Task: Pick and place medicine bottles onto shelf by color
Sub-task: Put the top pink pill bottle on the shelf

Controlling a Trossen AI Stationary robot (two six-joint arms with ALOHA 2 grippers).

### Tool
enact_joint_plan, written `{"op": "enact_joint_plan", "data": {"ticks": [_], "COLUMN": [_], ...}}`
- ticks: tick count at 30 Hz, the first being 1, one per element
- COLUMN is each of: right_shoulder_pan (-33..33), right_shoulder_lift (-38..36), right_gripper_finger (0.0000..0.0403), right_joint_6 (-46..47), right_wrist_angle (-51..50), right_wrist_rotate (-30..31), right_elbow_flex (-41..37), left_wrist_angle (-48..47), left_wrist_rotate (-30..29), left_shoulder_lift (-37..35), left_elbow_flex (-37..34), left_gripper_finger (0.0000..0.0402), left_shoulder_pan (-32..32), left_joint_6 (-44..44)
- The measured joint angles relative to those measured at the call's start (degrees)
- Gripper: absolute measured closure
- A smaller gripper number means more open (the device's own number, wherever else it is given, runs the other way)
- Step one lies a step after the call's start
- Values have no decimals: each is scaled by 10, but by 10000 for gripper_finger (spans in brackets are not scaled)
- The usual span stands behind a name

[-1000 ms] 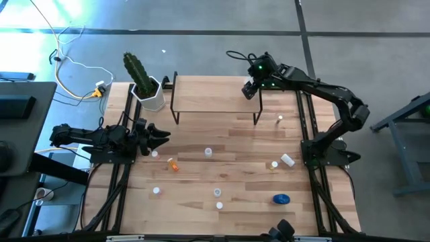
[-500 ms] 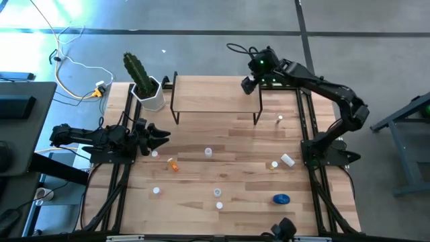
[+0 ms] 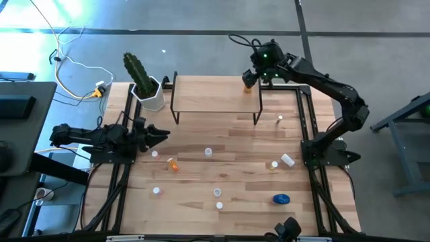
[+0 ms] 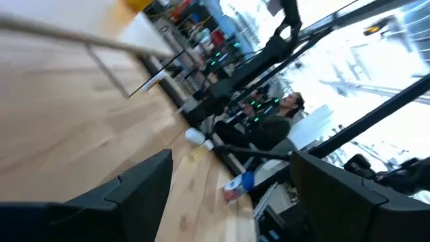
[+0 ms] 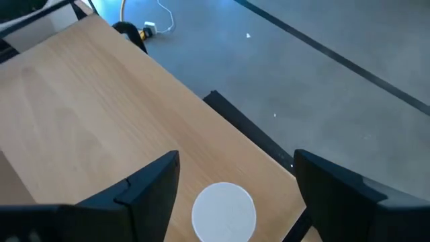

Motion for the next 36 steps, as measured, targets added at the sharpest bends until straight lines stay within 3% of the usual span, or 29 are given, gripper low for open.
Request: {"op": "enact_joint_plan", "data": {"ticks": [11,23,36], "right_shoulder_pan": [0,0,0], "right_shoulder_lift": [-1,-1,-1], "right_gripper_finger": [121,121,121], "right_joint_6": [29,44,41], "right_wrist_angle": [-22,-32,-32], "right_wrist_rotate": [-1,-5,-5], "right_elbow_flex": [15,15,15], "left_wrist_angle": [-36,-359,-475], "left_wrist_rotate": [28,60,130], "left_shoulder_lift": [35,189,301], "left_elbow_flex": [119,293,317], "left_gripper_finger": [118,118,118], "left_shoulder_pan": [0,-1,-11], "left_joint_6": [161,188,187]}}
